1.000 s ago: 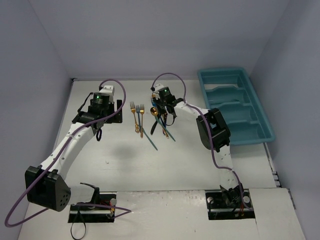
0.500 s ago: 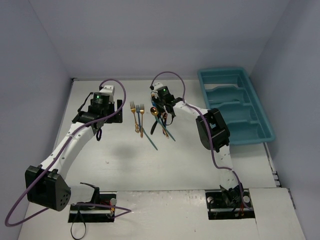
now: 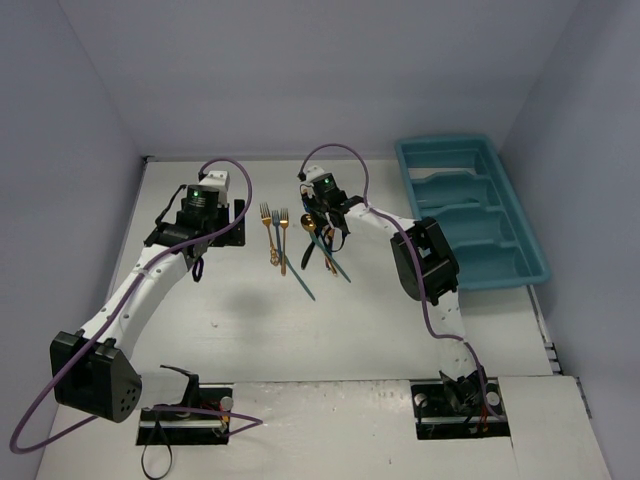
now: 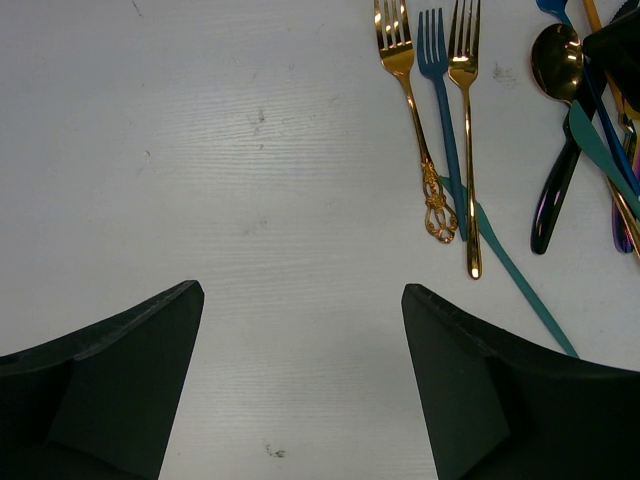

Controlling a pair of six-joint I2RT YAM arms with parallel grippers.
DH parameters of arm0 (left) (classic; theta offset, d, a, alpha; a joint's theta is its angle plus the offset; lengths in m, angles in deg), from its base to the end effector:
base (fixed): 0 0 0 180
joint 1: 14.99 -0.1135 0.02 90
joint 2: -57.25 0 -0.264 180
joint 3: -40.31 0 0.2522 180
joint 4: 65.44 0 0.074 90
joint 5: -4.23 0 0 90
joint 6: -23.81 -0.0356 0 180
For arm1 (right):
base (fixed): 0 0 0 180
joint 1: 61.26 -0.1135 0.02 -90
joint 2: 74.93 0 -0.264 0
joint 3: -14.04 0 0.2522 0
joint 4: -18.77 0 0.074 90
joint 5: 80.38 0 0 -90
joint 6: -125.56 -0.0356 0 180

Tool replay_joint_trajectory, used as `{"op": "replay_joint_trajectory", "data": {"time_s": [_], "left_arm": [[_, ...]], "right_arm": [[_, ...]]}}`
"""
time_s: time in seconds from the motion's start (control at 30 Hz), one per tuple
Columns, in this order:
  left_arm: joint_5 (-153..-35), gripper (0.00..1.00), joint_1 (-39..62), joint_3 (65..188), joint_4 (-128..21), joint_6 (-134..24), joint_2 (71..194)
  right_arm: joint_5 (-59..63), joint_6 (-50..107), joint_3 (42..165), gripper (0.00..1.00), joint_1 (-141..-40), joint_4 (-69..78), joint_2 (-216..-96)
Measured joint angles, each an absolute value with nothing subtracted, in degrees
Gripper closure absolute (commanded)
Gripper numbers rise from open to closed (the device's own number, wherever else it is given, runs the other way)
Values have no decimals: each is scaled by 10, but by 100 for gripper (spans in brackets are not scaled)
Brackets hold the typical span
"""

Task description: Sort the eating utensils into containers

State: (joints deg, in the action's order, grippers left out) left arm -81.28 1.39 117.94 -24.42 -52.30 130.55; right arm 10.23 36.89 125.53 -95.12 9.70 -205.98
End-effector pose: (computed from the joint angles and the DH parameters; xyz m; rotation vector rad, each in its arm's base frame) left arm 0.2727 -0.0773 0.3200 0.0046 2.2166 -0.2066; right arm 0.4380 0.2934 0.1756 -0.6248 1.9921 0.3363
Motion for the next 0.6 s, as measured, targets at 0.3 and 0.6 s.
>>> {"op": "replay_joint_trajectory", "data": {"time_s": [0.3,0.6], "left_arm": [[-815,22,14,1180,-243,-523,1306],[-819,22,14,1181,-240,-523,1308]], "right_arm": [[102,360,1255,80,-951,97,-2061],[102,350,1258,79,-954,101,-2067]]}}
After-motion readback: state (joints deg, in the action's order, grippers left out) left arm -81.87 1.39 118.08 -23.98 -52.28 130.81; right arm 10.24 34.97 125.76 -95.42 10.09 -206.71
